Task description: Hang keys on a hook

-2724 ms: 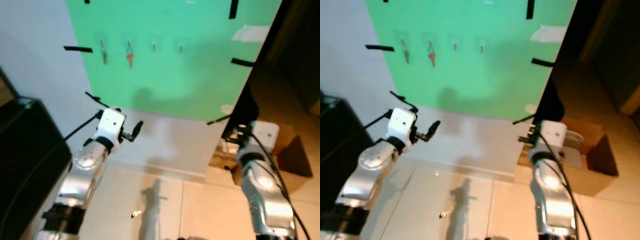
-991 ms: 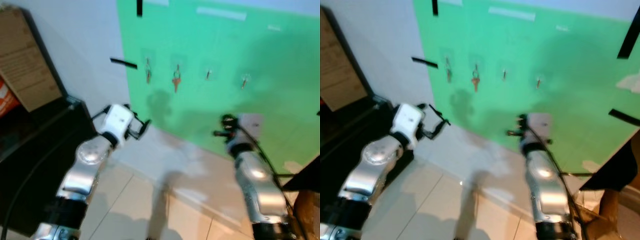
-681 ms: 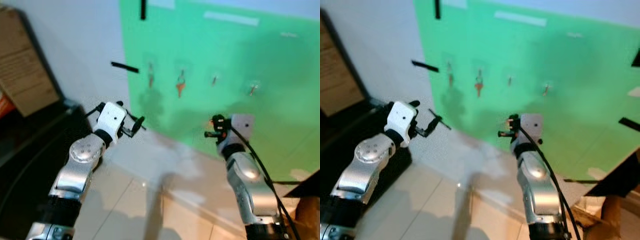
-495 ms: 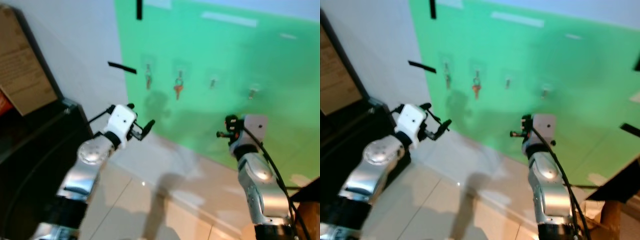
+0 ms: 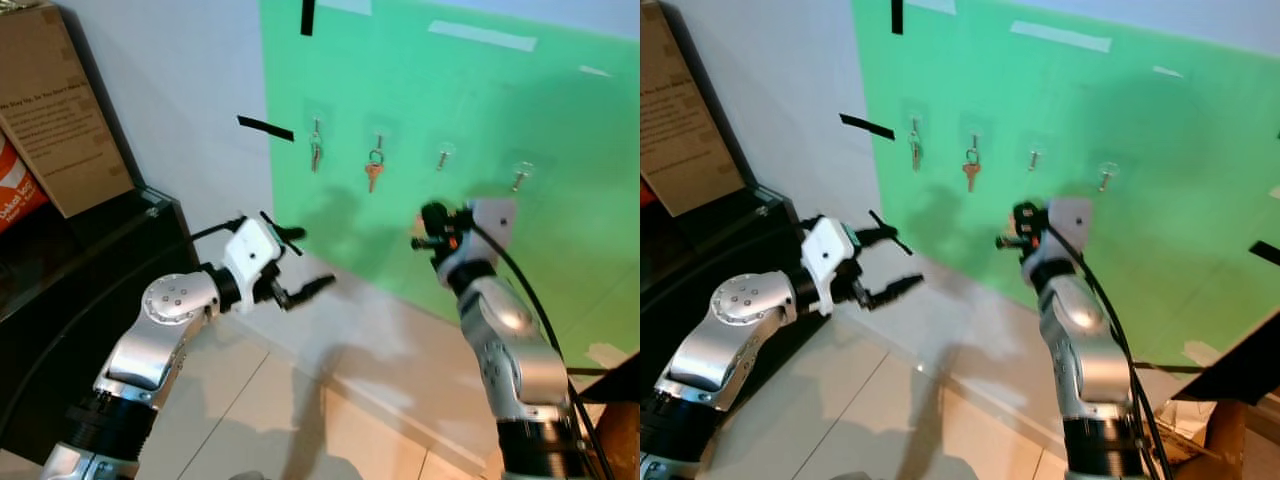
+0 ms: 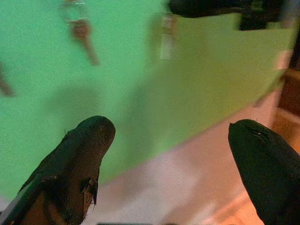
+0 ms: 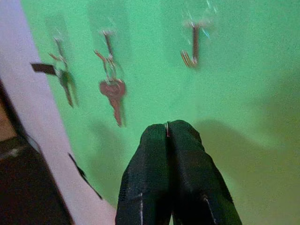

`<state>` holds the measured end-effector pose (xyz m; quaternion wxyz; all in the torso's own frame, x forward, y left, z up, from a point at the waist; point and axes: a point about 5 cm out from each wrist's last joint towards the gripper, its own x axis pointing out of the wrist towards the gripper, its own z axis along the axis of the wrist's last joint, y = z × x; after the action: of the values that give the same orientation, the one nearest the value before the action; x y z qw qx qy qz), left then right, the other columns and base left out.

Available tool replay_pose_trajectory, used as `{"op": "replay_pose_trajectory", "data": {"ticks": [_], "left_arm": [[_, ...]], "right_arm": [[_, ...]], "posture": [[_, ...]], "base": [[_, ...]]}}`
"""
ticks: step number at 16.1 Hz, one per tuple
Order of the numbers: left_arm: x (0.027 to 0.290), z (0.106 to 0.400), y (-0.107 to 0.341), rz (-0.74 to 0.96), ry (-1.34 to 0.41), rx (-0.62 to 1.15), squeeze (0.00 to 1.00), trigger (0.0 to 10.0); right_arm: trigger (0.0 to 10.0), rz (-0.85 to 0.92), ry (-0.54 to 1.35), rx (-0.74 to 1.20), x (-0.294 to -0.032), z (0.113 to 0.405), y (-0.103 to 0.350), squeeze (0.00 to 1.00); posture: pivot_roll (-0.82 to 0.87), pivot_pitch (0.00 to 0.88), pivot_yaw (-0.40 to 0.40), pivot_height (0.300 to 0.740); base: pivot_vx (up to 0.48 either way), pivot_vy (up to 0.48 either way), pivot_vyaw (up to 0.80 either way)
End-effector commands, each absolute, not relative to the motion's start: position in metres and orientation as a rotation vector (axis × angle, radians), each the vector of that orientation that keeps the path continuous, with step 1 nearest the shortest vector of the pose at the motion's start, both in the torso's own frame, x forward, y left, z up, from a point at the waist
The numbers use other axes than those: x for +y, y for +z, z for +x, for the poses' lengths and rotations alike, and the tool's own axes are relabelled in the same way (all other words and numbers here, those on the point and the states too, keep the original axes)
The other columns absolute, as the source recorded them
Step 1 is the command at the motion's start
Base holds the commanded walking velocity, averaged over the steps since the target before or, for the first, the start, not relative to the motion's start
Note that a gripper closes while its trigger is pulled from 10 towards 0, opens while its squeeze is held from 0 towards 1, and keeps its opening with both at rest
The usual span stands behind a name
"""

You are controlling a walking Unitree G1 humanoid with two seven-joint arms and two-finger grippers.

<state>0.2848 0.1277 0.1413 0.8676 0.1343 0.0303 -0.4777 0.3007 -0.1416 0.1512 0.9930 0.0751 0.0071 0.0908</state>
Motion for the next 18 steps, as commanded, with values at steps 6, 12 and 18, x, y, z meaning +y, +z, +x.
{"op": "replay_pose_trajectory", "data": {"ticks": [6,12,18], "left_arm": [[0.125,0.282,0.146,0.266,-1.058,0.081,0.13,10.0],[0.124,0.283,0.146,0.259,-1.063,0.083,0.13,10.0],[0.122,0.283,0.146,0.257,-1.065,0.084,0.13,10.0]], "right_arm": [[10.0,0.249,0.168,-0.031,-0.142,0.318,0.185,0.00],[10.0,0.290,0.153,-0.022,-0.144,0.321,0.190,0.00],[10.0,0.342,0.123,-0.032,-0.151,0.320,0.195,0.00]], "posture": [[-0.01,0.000,-0.004,0.740],[-0.01,0.000,-0.004,0.740],[-0.01,0.000,-0.008,0.740]], "base": [[0.000,0.000,0.00],[0.000,0.000,0.00],[0.000,0.000,0.00]]}}
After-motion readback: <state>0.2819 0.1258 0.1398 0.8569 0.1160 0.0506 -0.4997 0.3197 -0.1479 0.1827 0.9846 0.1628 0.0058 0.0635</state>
